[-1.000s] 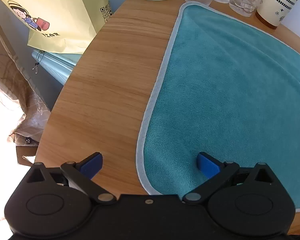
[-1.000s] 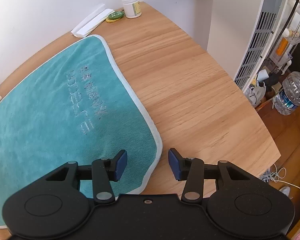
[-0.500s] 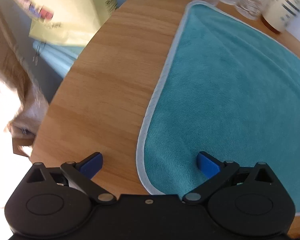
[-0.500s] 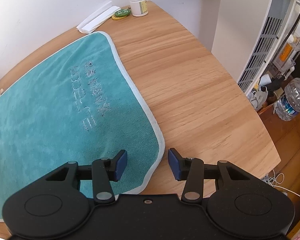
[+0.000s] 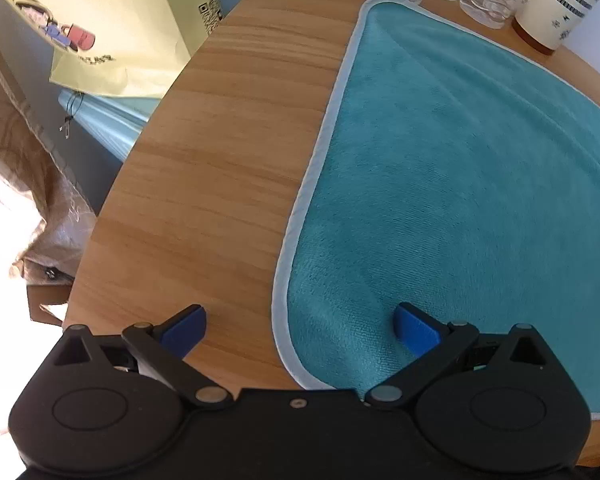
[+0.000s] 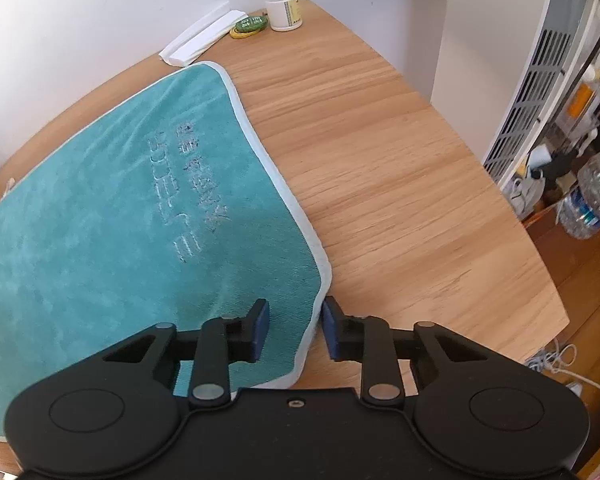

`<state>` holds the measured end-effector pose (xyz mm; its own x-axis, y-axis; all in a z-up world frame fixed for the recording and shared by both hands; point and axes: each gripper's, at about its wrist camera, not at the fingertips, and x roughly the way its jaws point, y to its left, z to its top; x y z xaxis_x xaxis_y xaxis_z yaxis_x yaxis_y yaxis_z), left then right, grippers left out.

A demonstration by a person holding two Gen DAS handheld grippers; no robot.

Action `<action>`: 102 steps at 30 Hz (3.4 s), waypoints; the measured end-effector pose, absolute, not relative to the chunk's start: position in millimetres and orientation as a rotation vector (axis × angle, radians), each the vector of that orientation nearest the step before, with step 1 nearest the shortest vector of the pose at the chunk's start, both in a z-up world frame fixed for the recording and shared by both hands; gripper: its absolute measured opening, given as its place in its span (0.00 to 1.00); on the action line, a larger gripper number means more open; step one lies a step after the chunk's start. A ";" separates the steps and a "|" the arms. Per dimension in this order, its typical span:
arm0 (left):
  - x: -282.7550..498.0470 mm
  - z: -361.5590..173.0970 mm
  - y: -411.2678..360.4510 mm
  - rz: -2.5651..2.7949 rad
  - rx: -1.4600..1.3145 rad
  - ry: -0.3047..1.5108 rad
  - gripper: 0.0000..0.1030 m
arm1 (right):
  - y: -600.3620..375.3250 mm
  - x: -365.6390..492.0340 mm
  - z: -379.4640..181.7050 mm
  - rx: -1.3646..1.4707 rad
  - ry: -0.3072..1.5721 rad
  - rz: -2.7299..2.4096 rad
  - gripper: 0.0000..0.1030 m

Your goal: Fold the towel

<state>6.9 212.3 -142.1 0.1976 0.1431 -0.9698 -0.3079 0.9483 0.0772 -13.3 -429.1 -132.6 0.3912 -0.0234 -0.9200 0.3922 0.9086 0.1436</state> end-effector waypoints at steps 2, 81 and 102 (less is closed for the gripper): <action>6.6 -137.3 205.5 0.274 -0.123 1.320 0.81 | -428.2 -12.8 -132.8 0.361 1.150 -0.268 0.22; 44.7 -78.6 217.2 0.170 -0.233 1.257 0.06 | -449.5 36.4 -79.1 0.493 1.148 -0.194 0.05; 49.3 -78.0 222.3 0.165 -0.277 1.283 0.06 | -461.7 23.7 -76.6 0.569 1.193 -0.213 0.05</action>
<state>49.3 222.3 -78.0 0.2785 -0.0320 -0.9599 -0.2742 0.9552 -0.1114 23.7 -461.7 -76.6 0.3695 0.1367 -0.9191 0.4468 0.8411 0.3047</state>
